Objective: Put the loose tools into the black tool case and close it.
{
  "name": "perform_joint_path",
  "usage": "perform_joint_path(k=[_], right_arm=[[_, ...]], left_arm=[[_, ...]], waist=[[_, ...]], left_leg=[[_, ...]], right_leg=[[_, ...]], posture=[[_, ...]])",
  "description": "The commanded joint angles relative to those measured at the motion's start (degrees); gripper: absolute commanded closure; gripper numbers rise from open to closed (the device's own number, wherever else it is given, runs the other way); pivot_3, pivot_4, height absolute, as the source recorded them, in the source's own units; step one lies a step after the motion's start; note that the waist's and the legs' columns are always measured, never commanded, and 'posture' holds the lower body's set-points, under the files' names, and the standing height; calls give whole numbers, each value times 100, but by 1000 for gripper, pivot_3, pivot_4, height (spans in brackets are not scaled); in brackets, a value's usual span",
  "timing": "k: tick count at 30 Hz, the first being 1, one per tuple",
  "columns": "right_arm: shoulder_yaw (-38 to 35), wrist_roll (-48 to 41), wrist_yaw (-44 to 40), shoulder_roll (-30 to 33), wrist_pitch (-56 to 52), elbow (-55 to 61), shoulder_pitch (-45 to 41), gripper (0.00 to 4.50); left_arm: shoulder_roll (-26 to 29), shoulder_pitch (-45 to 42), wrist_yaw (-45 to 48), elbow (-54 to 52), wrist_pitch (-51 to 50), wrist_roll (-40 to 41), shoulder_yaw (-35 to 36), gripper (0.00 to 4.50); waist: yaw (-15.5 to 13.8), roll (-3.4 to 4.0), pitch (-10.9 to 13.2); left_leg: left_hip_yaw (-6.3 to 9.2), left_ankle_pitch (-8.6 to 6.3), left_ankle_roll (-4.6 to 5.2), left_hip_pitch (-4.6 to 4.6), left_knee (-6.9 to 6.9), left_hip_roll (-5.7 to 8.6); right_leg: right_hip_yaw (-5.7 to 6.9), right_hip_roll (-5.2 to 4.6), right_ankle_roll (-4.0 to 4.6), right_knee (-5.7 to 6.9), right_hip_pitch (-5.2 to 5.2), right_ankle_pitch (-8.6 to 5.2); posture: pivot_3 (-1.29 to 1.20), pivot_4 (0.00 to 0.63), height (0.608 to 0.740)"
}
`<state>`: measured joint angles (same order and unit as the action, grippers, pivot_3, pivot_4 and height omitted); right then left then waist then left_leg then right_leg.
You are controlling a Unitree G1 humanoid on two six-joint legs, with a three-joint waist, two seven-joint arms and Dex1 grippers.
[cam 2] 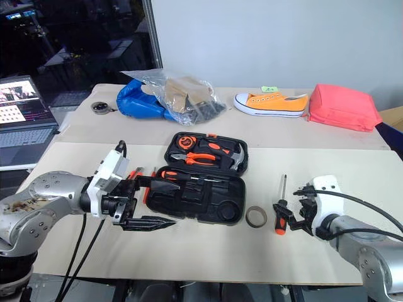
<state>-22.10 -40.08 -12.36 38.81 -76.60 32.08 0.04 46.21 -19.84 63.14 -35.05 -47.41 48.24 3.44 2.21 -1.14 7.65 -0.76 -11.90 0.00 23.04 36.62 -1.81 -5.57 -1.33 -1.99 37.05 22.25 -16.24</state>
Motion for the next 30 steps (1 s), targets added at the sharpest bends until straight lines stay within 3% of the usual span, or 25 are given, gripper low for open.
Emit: perform_joint_path(k=[1, 3, 12, 13, 16, 18, 21, 26, 28, 30], right_arm=[[84, 81, 161, -72, -526, -122, -340, 488], [189, 230, 161, 29, -511, -164, -396, 877], [173, 475, -418, 660, 349, 81, -153, 3929], [147, 513, -569, 735, 602, 114, -126, 4089], [93, 350, -1144, 948, 1057, 263, -309, 4207], [347, 255, -1660, 1126, 1474, 395, -592, 4257], [1769, 476, -2589, 1300, 2072, 278, -1808, 4459], [3577, 1534, -3427, 989, 3111, -847, -3163, 4459], [3863, 1778, -3535, 849, 3220, -1296, -3478, 4459], [3648, 1728, -3455, 705, 3032, -1621, -3686, 4459]], left_arm=[[33, -204, -132, -127, 11, 262, 125, 275], [-3, -247, -226, -136, 48, 289, 97, 275], [-82, -133, -605, -209, 53, 315, 88, 275], [-81, -113, -651, -217, 56, 314, 108, 275], [-206, 82, -996, -286, 416, -12, 269, 275], [-313, 335, -946, -243, 602, 186, 554, 275], [65, 1227, -351, -232, 598, 601, 1422, 275], [334, 2237, -133, -160, 694, 642, 2374, 275], [342, 2544, -137, -211, 731, 618, 2620, 275], [320, 2800, -212, -340, 802, 585, 2801, 275]], waist=[[14, 0, 0], [24, -4, 2], [-26, -5, 2], [-26, -5, 3], [12, 2, 9], [50, 0, 17], [223, 4, 36], [102, -18, 53], [66, -19, 53], [15, -18, 53]], left_leg=[[0, 0, 0, 0, 0, 0], [1, 0, 0, 0, 0, -1], [-1, 0, 0, 5, 0, 4], [-2, 0, 0, 7, 0, 4], [0, 0, 0, 13, 0, 3], [0, 0, 1, 11, -1, -1], [5, 0, 0, -7, -10, -19], [6, 2, -1, -37, -27, -28], [3, 3, -1, -29, -29, -29], [5, 2, -1, -16, -31, -21]], right_leg=[[0, 2, 0, -1, 0, 0], [-1, 4, 0, -1, 0, 0], [-2, -3, -4, -16, -5, 0], [-2, -3, -4, -17, -3, 0], [-1, 2, -4, -17, 4, 0], [-6, 7, -3, -13, 5, 1], [-21, 17, 13, -3, 10, 7], [5, 30, 43, 4, 1, -1], [8, 19, 44, 4, 7, -4], [3, 3, 68, 2, 16, 9]], posture=[[0, 150, 740], [0, 150, 740], [0, 150, 740], [0, 150, 740], [0, 150, 740], [0, 150, 740], [0, 150, 740], [0, 150, 740], [0, 150, 740], [0, 150, 740]])
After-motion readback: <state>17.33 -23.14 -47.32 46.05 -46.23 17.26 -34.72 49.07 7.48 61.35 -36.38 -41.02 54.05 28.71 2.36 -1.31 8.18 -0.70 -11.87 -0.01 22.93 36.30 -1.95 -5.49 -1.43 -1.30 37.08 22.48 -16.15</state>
